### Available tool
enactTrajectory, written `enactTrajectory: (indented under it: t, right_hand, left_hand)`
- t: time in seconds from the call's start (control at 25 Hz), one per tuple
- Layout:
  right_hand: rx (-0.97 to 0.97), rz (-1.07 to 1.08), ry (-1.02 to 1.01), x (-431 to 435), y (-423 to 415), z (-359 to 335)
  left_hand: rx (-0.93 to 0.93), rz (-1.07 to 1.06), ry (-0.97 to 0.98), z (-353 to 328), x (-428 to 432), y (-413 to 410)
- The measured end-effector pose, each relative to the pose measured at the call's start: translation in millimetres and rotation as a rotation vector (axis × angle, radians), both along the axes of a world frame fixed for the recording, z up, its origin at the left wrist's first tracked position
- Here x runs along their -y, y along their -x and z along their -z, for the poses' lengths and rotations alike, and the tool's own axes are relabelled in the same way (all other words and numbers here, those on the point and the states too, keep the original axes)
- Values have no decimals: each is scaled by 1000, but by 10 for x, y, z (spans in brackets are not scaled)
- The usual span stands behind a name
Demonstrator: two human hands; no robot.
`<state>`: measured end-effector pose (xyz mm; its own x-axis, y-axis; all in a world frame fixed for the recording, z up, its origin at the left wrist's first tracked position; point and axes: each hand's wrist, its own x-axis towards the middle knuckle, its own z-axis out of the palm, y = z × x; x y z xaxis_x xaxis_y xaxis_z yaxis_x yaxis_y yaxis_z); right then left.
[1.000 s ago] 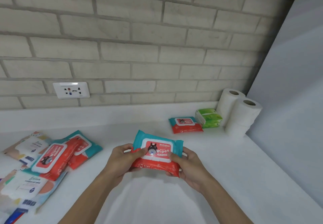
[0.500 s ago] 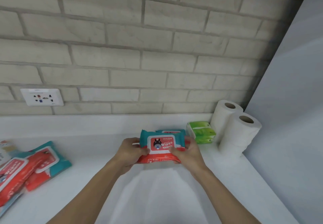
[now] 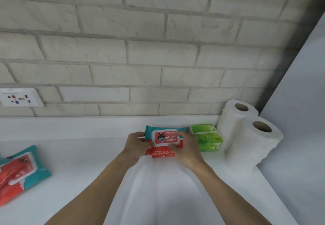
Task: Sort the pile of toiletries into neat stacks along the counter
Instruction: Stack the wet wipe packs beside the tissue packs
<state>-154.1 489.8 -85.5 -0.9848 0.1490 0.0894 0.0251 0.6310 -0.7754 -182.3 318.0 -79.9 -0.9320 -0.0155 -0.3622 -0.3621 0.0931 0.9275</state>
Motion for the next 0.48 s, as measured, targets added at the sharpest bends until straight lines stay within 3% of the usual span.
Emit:
enactTrajectory:
  t: [0.48]
  right_hand:
    - [-35,-18,-285,-63,151,242]
  left_hand:
    - [31,-53,-50,246,-191,194]
